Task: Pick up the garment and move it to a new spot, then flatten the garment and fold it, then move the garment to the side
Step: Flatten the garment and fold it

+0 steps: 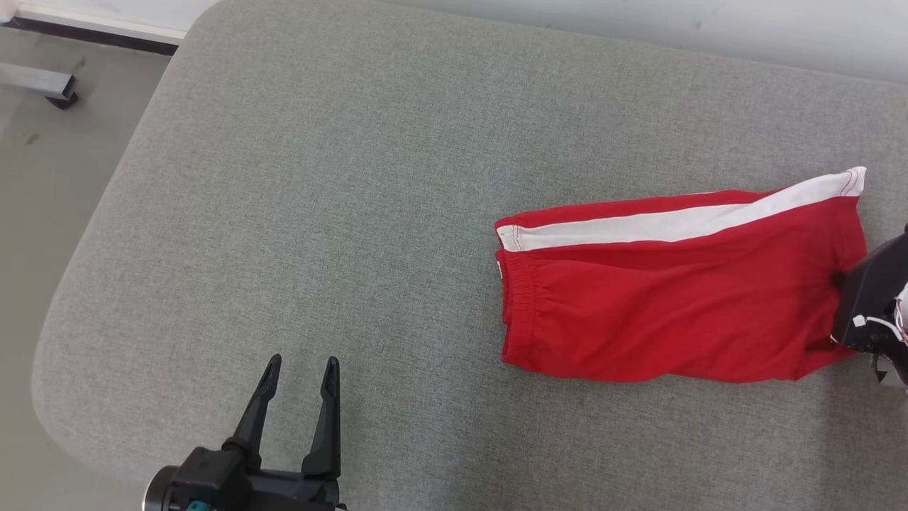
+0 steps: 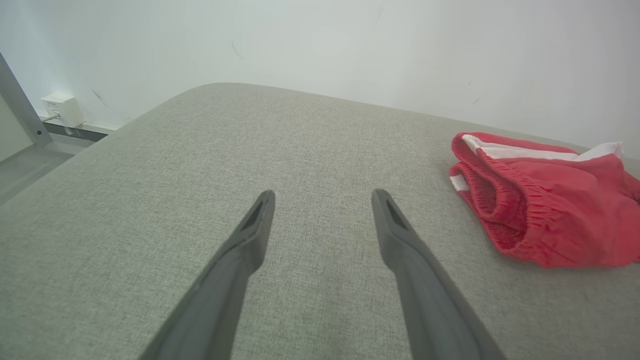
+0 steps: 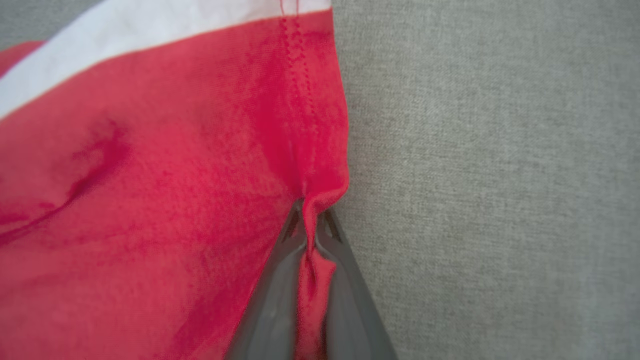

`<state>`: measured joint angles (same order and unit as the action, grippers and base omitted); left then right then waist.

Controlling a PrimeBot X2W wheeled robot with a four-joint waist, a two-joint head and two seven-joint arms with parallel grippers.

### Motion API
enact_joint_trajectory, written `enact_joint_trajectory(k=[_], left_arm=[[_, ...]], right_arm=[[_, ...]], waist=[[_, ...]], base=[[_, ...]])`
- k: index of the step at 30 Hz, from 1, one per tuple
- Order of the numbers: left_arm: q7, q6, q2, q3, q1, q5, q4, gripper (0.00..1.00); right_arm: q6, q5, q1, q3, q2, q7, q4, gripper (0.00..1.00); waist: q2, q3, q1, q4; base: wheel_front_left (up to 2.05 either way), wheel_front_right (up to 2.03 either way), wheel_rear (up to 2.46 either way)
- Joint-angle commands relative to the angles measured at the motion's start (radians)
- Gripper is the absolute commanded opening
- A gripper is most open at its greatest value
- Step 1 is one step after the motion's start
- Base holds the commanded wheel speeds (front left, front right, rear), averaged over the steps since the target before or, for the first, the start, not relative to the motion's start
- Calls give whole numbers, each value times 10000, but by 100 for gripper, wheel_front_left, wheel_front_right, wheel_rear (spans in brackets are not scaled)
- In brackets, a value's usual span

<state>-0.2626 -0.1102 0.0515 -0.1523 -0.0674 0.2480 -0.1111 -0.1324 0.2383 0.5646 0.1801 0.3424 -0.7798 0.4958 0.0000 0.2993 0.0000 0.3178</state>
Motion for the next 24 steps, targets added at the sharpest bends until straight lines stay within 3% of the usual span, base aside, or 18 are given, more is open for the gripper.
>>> enact_joint_trajectory(k=[1,11,24], left_arm=[[-23,-1,-18,-6,-28,79,-41,100],[-24,15,-19,1,28,87,-212,100],[-22,-8,-16,146,404,82,-255,100]], right_arm=[[37,-189,-507,71,-163,-35,375,0],[38,-621,-376,655,-365,963,187,0],[34,-567,-1626,1441,-153,1674,-1442,0]], waist=[[0,-13,0,-10],[0,-295,0,-146],[0,-1018,0,-1053]], base=[[0,0,0],[0,0,0],[0,0,0]])
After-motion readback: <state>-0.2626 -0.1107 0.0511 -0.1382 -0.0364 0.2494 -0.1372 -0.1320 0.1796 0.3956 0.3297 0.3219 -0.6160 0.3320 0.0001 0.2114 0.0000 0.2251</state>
